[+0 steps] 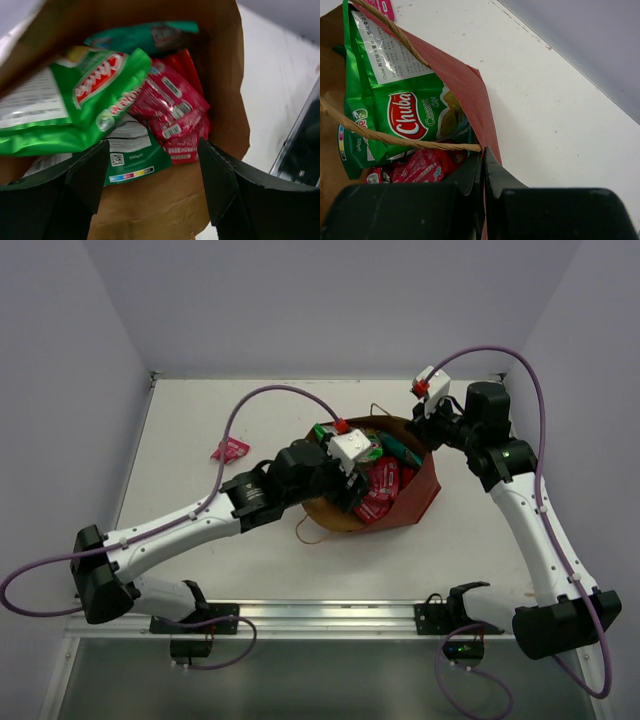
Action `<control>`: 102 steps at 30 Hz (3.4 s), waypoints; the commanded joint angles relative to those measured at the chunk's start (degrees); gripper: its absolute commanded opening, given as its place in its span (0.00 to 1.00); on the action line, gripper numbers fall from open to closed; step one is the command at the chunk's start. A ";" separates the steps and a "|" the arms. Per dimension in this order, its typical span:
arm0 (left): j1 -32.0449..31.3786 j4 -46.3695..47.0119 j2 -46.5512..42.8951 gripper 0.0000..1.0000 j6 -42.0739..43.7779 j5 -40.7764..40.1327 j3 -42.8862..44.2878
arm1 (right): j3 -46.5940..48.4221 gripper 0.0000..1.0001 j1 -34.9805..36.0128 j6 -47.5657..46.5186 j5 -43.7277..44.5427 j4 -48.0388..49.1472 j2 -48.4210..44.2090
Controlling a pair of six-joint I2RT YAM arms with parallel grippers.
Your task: Take the snacks out of the paper bag
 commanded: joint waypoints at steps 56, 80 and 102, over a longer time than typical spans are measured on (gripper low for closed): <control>46.03 -0.25 0.52 0.00 -1.47 -11.80 -11.61 | -0.37 0.01 0.01 1.39 -1.68 5.47 -4.16; 14.70 -1.65 -5.00 1.00 -22.83 -7.55 -3.03 | -1.34 0.05 0.10 2.27 -1.41 6.35 -5.57; -9.67 0.30 23.81 0.69 -20.29 -24.88 14.71 | -2.83 0.07 0.10 4.21 -2.64 7.67 -7.06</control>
